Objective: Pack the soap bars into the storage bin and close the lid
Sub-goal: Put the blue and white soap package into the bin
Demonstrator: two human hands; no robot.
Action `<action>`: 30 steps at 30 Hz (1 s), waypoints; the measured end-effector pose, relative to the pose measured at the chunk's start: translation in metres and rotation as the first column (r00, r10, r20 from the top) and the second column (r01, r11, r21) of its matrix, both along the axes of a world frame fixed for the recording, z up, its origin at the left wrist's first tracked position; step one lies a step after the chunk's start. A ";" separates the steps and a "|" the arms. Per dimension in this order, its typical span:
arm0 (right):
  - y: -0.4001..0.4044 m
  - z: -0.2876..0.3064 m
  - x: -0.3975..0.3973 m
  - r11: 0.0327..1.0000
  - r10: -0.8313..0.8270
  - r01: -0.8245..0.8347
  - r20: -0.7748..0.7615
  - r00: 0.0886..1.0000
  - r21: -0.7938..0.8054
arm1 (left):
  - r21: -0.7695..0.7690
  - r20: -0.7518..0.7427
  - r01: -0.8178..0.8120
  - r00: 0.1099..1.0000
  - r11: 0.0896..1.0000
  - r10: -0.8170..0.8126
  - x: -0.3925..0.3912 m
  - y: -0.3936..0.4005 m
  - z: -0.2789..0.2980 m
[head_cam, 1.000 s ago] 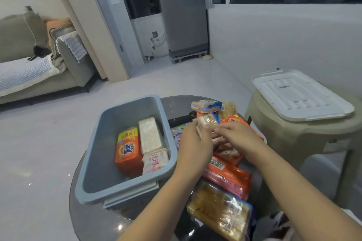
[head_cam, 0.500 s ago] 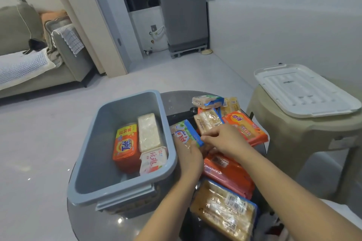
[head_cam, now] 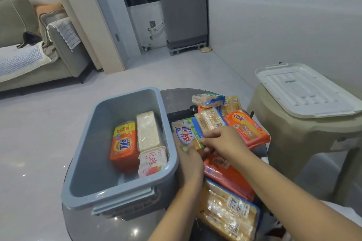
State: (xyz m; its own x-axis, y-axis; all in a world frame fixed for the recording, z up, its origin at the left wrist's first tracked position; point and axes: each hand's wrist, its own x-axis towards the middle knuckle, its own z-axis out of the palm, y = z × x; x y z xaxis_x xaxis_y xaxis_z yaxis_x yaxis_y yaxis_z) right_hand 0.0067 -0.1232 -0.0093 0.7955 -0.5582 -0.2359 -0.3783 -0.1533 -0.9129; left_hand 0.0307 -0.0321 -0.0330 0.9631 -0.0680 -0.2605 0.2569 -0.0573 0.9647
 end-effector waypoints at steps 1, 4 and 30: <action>0.002 -0.001 -0.001 0.999 -0.005 0.003 0.030 1.000 0.049 | -0.011 0.024 0.002 1.000 1.000 -0.001 -0.002 0.001 0.002; 0.015 -0.001 -0.004 0.992 0.062 -0.070 0.073 0.995 0.108 | -0.006 0.147 0.088 0.985 0.996 -0.086 -0.011 0.003 0.013; 0.007 -0.012 -0.011 0.992 -0.104 0.110 0.077 0.992 -0.067 | -0.075 0.004 -0.026 1.000 0.997 0.026 0.005 -0.005 -0.012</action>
State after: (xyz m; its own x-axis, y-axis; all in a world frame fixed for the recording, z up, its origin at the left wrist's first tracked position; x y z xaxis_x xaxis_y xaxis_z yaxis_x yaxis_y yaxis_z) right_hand -0.0041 -0.1158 -0.0216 0.7441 -0.6542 -0.1355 -0.3282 -0.1813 -0.9270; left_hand 0.0361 -0.0373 -0.0449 0.9660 -0.0620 -0.2508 0.2526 0.0217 0.9673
